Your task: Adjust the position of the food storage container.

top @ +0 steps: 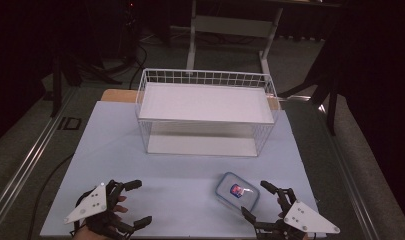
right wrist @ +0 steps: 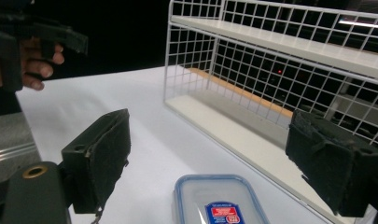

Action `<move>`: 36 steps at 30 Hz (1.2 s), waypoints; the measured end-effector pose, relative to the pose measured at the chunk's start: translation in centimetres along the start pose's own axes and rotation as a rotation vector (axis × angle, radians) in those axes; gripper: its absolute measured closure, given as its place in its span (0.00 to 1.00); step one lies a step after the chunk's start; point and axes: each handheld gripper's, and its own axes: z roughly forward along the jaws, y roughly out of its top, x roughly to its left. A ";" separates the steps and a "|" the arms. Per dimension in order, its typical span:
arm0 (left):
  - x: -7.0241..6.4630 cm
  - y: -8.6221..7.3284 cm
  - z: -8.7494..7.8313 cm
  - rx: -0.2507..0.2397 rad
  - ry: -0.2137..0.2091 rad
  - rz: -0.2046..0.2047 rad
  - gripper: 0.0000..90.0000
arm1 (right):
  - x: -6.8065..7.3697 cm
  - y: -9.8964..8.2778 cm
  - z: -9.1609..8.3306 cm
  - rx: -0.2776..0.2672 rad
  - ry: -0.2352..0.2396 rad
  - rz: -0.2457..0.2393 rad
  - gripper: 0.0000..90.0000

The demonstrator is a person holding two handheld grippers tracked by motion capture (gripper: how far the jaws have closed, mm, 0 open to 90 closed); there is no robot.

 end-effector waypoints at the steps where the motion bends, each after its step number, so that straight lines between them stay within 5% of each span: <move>1: 0.0 0.0 0.0 0.001 -0.003 0.000 0.03 | 0.0 0.1 0.0 -0.004 0.006 0.009 0.16; 12: 0.1 -0.2 -0.2 0.000 0.005 0.007 0.03 | -1.2 0.4 -0.6 0.035 0.033 0.088 0.16; 17: 0.3 -0.4 0.1 0.014 -0.001 0.012 0.03 | -2.0 -0.1 -0.4 0.109 0.012 0.092 0.19; 21: 0.3 -0.6 0.4 0.025 -0.005 0.014 0.03 | -3.3 -1.5 -0.7 0.172 0.037 0.137 0.44; 29: 0.2 -0.6 0.4 0.021 -0.003 0.019 0.03 | -4.5 -3.8 -1.2 0.302 0.041 0.129 0.68; 36: 0.1 -0.6 0.7 0.033 -0.003 0.032 0.03 | -5.8 -6.3 -1.3 0.413 0.086 0.170 0.90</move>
